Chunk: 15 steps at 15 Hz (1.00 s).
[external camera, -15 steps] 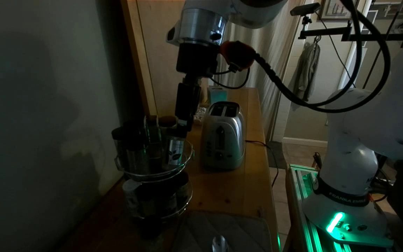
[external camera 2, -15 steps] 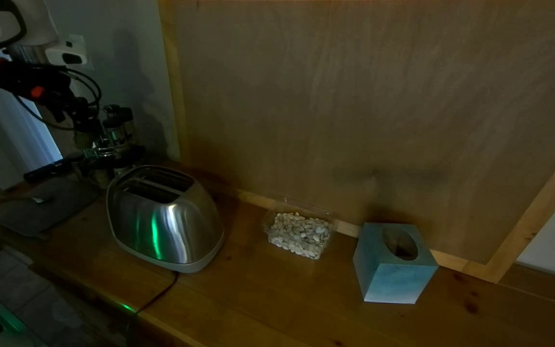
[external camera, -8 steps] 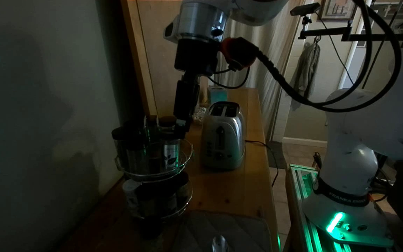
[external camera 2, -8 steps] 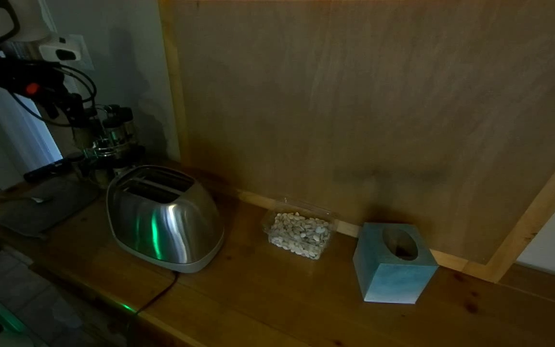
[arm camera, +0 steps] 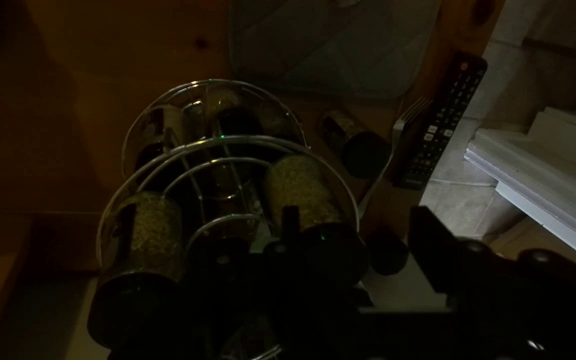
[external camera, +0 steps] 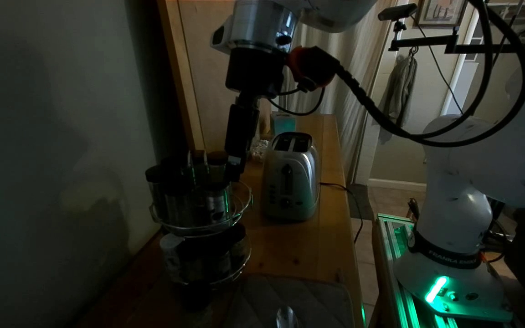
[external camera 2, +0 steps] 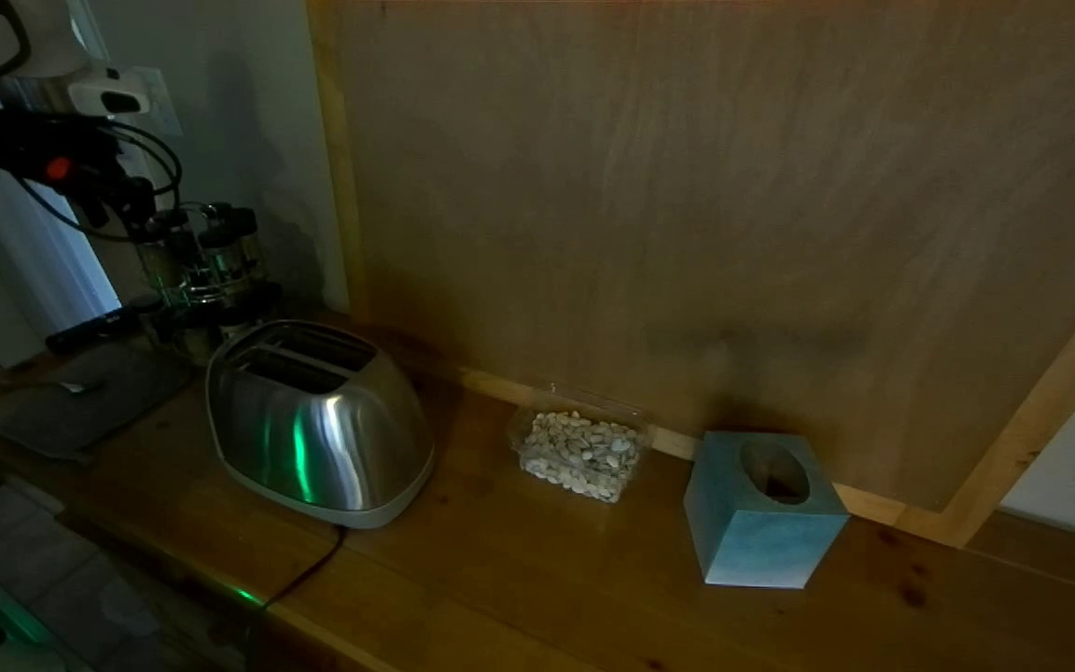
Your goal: Straighten the tilted spice bottle on the rack
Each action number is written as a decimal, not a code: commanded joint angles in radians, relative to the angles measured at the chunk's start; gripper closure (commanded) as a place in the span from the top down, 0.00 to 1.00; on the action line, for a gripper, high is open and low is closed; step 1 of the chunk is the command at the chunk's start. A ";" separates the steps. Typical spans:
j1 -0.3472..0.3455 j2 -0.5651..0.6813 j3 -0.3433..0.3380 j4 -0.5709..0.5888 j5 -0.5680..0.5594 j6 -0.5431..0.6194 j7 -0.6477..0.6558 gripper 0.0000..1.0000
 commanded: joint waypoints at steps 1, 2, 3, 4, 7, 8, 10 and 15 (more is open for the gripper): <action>-0.009 -0.024 0.003 0.012 0.000 0.002 -0.007 0.88; -0.013 -0.031 0.003 0.016 -0.006 -0.004 -0.003 0.96; -0.021 -0.042 0.007 0.024 -0.020 -0.011 0.008 0.99; -0.028 -0.053 0.008 0.034 -0.031 -0.024 0.016 1.00; -0.044 -0.087 0.008 0.061 -0.060 -0.055 0.024 1.00; -0.048 -0.099 0.008 0.072 -0.069 -0.073 0.025 1.00; -0.054 -0.120 0.004 0.095 -0.078 -0.111 0.021 1.00; -0.067 -0.149 0.003 0.146 -0.089 -0.200 0.017 1.00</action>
